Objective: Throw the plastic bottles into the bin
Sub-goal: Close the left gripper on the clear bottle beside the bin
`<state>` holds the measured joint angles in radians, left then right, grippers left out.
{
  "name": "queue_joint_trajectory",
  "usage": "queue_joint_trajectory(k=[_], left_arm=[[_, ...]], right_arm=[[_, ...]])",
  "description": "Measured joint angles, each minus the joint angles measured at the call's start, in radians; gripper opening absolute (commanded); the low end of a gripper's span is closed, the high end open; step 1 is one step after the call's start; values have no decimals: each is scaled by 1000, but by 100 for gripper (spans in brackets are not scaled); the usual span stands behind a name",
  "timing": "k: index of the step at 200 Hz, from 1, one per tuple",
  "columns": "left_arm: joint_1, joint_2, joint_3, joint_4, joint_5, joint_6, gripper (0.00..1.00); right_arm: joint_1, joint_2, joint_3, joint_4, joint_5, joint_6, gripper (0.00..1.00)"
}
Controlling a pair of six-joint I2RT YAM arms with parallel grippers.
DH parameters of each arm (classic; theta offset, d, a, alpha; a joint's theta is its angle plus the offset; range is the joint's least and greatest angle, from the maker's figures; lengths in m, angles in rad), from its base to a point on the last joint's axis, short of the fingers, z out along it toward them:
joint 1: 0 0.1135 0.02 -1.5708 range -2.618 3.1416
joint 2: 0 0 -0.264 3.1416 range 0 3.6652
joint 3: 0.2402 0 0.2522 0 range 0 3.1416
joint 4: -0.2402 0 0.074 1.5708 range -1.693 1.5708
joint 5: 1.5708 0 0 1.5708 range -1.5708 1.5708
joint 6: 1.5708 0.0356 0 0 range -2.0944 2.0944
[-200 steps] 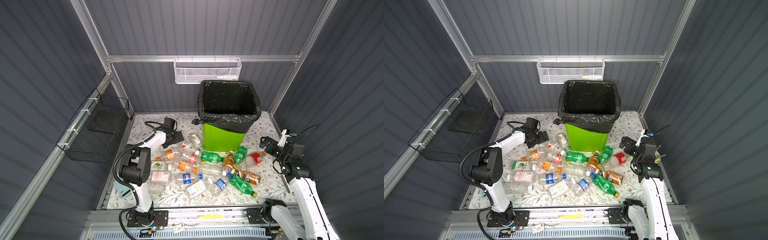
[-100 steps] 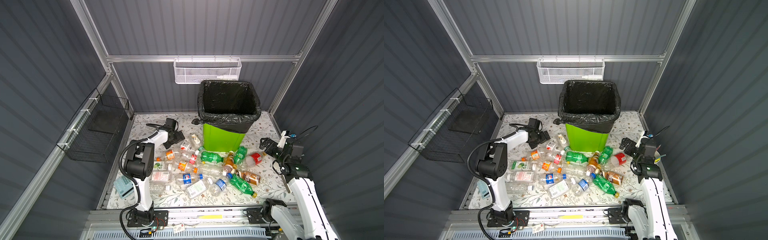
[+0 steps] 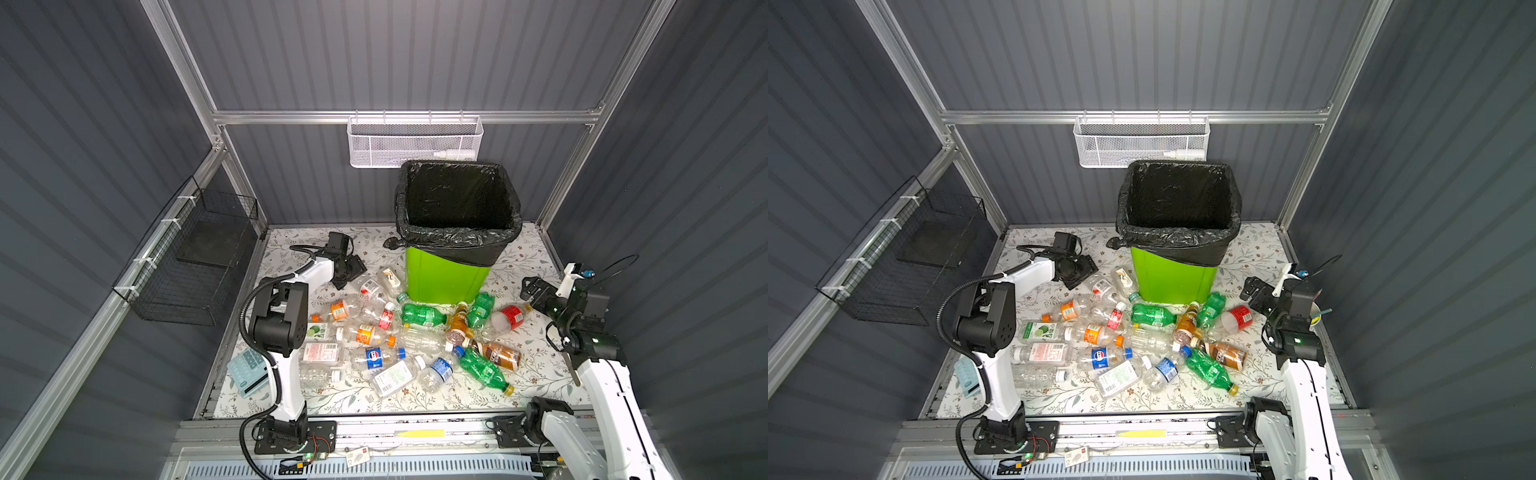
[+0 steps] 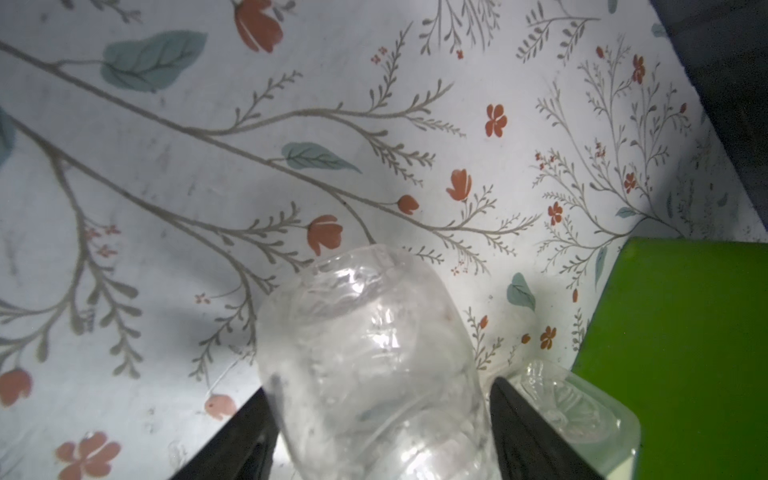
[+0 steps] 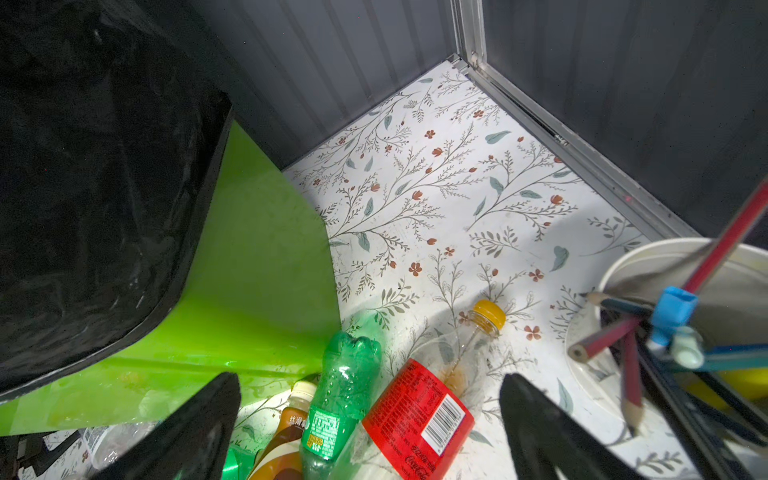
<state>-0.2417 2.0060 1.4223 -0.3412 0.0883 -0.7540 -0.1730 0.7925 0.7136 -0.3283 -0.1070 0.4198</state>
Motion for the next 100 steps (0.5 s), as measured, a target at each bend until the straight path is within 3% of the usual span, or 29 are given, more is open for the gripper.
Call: queue_joint_trajectory(k=[25, 100], left_arm=[[1, 0, 0, 3, 12, 1, 89], [1, 15, 11, -17, 3, 2, 90]], right_arm=[[-4, -7, 0, 0, -1, 3, 99], [-10, -8, -12, 0, -6, 8, 99]])
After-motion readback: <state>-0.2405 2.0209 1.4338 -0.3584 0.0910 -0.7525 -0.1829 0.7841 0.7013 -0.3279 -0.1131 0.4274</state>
